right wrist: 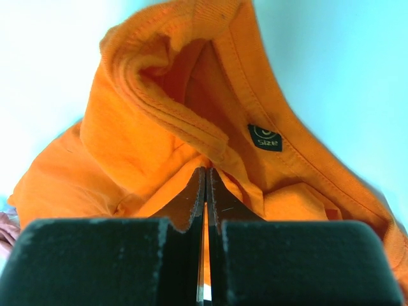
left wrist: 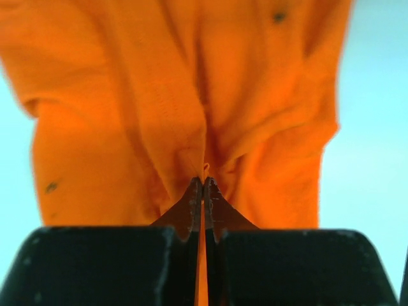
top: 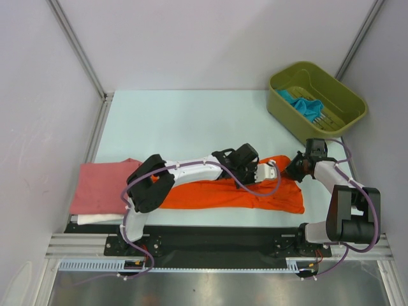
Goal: Fold and stack the t-shirts
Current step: Fold the tshirt
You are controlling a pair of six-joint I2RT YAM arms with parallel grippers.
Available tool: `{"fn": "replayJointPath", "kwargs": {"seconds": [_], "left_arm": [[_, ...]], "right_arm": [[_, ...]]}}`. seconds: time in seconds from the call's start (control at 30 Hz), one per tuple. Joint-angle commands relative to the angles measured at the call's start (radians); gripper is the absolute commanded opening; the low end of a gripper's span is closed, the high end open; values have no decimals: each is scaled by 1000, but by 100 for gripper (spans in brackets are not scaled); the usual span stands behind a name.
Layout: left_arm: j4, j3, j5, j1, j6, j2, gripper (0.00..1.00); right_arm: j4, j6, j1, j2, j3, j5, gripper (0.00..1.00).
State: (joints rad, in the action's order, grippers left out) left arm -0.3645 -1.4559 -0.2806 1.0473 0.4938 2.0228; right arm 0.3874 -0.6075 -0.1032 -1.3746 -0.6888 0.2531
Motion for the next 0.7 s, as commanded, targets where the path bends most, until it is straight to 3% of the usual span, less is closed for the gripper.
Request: {"fn": "replayJointPath", "kwargs": {"seconds": [0.0,0.37,0.67], "left_arm": [[12,-66,-20,-61,-67,-6,0],[26,-159,-55,-174,-146,70,0],[42,-138,-74,-185,-188,96,4]], "right_arm": [[-51,11,3,5,-44,21,0],[-102,31,11,-63,-133,-12,0],[-101,40,28,-118,-178,-55,1]]}}
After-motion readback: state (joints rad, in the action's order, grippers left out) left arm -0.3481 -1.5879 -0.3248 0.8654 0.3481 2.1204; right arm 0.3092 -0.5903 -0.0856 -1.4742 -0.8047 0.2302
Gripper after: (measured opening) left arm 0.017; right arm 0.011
